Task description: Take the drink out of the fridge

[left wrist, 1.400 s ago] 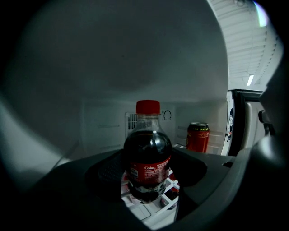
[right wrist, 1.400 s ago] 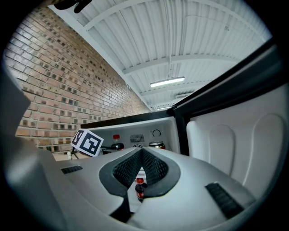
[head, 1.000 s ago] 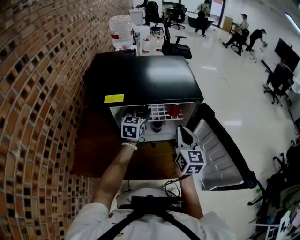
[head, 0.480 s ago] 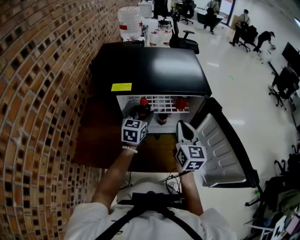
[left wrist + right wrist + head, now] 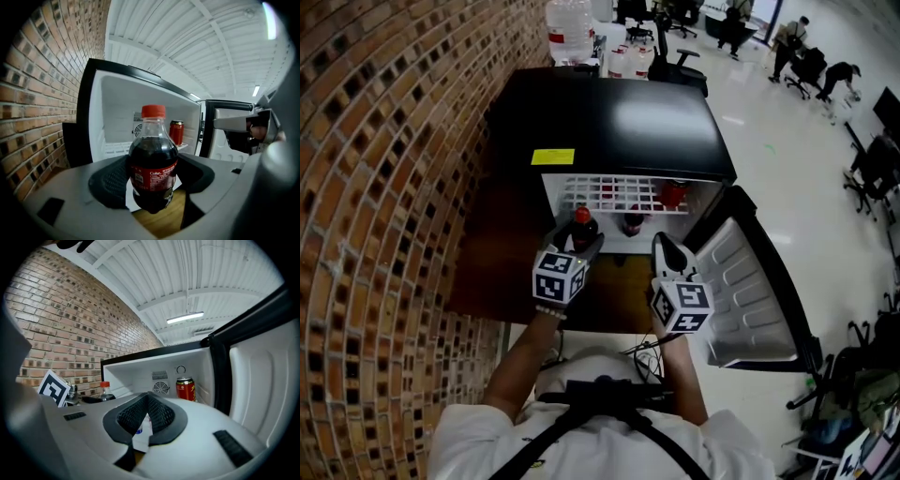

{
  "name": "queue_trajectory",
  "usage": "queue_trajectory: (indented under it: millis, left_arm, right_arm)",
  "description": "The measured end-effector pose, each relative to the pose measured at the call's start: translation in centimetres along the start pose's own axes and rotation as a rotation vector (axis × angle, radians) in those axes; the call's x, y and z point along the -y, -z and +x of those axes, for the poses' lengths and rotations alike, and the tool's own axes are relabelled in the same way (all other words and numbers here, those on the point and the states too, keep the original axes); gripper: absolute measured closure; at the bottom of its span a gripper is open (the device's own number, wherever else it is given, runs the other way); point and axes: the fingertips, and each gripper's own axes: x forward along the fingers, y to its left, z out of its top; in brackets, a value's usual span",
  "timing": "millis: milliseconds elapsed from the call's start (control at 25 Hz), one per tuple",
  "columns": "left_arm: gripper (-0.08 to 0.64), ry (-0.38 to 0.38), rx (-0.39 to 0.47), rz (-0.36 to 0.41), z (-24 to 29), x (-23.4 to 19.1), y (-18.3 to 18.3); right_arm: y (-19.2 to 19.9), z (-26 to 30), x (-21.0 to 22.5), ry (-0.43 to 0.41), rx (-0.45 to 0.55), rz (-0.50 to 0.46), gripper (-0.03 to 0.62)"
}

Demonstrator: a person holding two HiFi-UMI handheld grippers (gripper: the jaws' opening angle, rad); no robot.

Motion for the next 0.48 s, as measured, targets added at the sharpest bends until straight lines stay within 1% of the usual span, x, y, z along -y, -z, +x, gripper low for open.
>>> queue_trajectory:
  millis: [240, 480]
  left_arm:
    - [0.261, -0.032, -0.092, -0.062, -1.9, -1.7, 4.6]
    - [0.261, -0.087, -0.141, -0.101, -3.1, -3.9, 8.3]
  right_arm:
    - [0.4, 0.4, -0.7, -0.011, -0.015, -0.005, 0.578]
    - [1.1, 0.8, -1.4, -0.021, -0.035, -0.010, 0.578]
